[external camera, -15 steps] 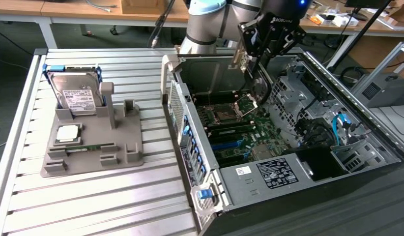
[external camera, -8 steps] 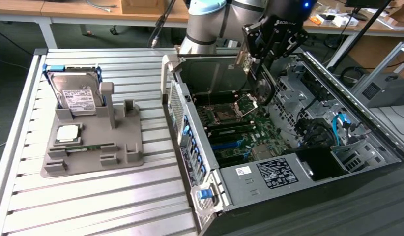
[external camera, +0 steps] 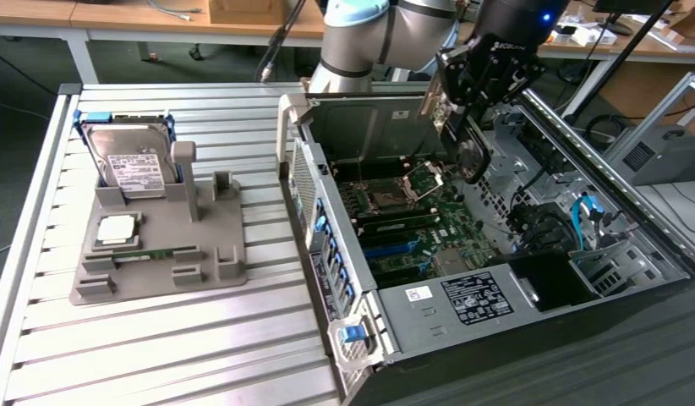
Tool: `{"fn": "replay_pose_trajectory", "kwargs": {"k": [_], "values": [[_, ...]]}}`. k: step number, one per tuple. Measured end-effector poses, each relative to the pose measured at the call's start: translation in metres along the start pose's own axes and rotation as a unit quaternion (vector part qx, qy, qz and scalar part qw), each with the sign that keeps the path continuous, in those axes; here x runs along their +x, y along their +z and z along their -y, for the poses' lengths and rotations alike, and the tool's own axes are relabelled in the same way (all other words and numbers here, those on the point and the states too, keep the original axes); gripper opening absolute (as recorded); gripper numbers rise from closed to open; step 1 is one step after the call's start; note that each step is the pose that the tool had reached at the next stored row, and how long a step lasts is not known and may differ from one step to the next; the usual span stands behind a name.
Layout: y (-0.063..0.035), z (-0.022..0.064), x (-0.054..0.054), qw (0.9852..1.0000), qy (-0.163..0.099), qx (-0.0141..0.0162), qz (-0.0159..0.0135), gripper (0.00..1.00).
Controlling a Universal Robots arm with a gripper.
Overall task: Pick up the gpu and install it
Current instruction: 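Pick up the gpu and move the gpu toward the slot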
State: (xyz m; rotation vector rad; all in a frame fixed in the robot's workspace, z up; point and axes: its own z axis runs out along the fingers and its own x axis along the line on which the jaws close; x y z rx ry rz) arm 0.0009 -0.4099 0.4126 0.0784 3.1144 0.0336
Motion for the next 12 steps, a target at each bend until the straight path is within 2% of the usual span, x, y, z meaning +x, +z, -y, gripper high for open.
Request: {"fn": "replay_pose_trajectory", "kwargs": {"k": [5,12], "values": [[0.0061,-0.001,-0.026,1.0,0.0,0.0013,0.0001,0.27],[0.0101,0.0011,-0.03,1.0,0.0,0.0014,0.0001,0.27]]}}
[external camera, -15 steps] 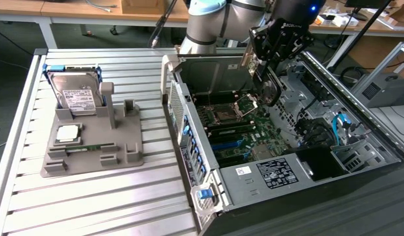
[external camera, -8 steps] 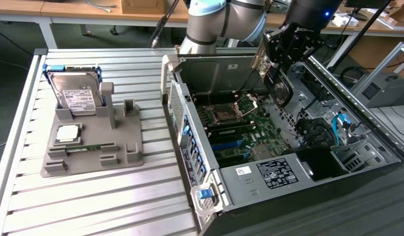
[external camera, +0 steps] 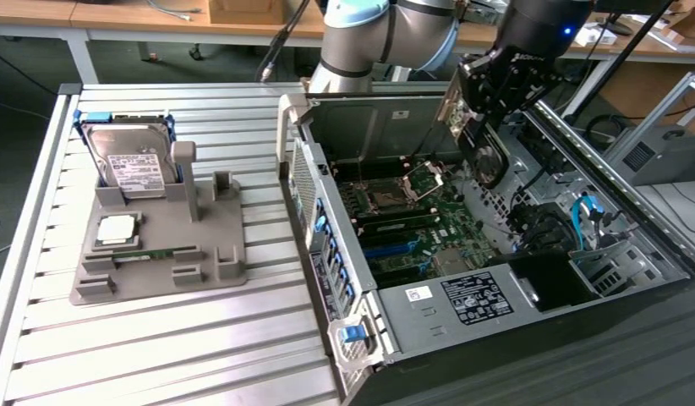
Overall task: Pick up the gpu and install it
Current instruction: 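Pick up the gpu and move the gpu toward the slot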
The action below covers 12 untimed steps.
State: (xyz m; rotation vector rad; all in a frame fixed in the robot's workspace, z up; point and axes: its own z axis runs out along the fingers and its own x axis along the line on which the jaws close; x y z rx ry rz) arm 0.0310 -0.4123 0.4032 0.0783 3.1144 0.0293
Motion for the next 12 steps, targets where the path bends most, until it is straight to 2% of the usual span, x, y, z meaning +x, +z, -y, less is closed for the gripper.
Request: {"fn": "replay_pose_trajectory", "kwargs": {"k": [12], "values": [[0.0075,0.0065,-0.0055,1.0,0.0,-0.0001,-0.0001,0.27]]}}
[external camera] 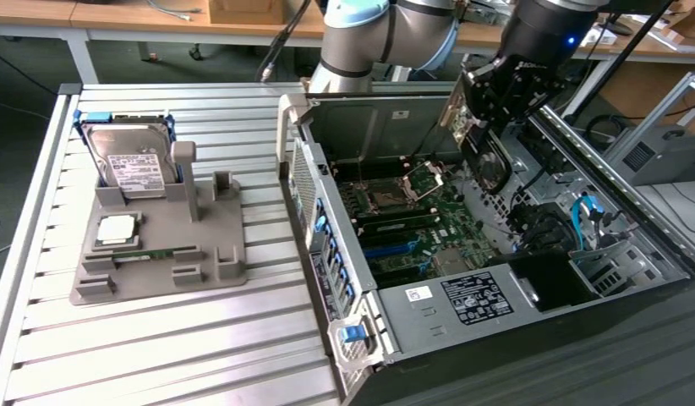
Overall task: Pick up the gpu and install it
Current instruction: 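Pick up the gpu and move the gpu toward the slot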
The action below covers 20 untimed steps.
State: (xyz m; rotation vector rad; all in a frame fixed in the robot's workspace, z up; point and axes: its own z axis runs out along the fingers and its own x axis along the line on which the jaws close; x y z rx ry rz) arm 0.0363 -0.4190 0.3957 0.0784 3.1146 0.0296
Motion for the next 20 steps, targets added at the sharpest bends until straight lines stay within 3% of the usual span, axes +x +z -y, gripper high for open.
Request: {"fn": "replay_pose_trajectory", "kwargs": {"k": [10,20], "values": [[0.0052,0.0082,0.0,1.0,0.0,0.0,0.0,0.27],[0.0157,0.0108,0.0,1.0,0.0,0.0001,0.0,0.27]]}}
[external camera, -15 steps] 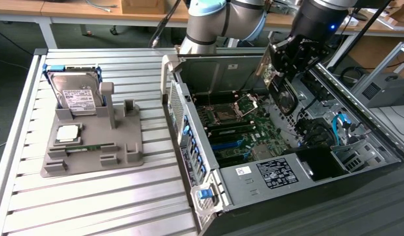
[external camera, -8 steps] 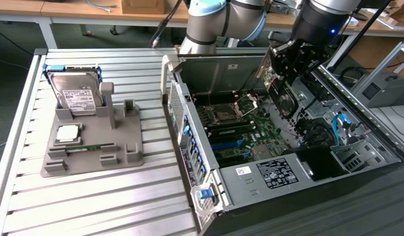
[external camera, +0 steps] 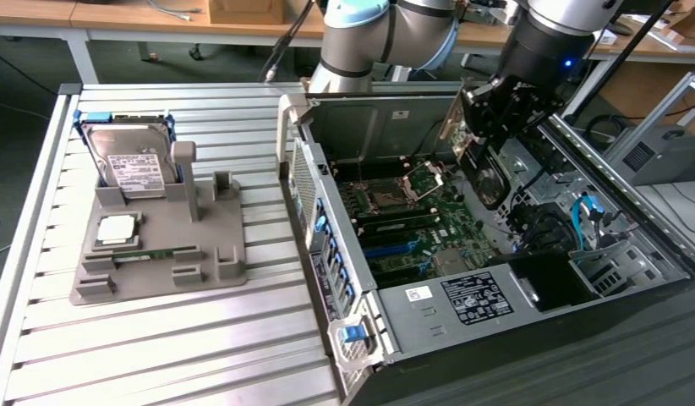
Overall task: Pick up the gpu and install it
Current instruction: 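Pick up the gpu and move the gpu toward the slot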
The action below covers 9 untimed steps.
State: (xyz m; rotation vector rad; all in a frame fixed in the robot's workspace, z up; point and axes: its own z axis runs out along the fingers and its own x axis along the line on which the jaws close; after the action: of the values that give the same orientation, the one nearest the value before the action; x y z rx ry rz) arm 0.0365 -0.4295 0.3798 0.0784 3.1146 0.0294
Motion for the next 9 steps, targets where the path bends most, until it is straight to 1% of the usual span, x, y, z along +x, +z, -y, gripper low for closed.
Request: {"fn": "replay_pose_trajectory", "kwargs": {"k": [5,9], "values": [[0.0047,0.0009,0.0001,1.0,0.0,0.0,0.0,0.27],[0.0048,0.0009,0.0001,1.0,0.0,0.0,0.0,0.27]]}}
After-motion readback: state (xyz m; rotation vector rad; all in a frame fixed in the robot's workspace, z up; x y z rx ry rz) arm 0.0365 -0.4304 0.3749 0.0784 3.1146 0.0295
